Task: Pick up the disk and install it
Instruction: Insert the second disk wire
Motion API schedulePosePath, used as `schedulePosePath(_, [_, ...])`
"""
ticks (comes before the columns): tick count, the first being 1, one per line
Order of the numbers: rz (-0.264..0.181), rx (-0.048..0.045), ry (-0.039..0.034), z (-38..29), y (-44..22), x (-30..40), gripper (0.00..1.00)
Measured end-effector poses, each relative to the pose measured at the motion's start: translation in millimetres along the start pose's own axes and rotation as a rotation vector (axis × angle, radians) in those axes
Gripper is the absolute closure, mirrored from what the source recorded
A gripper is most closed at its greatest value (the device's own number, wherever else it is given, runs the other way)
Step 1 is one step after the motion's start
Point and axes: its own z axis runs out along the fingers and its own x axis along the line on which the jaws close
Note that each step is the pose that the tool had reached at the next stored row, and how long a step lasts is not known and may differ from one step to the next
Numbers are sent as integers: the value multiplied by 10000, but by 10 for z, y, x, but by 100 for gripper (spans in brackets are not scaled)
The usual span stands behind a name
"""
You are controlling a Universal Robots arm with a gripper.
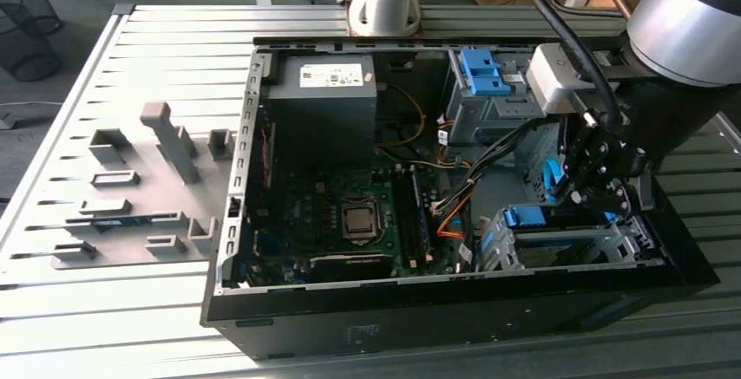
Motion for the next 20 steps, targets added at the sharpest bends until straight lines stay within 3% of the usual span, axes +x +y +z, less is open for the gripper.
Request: schedulePosePath(20, [9,0,-42,23,-1,28,84])
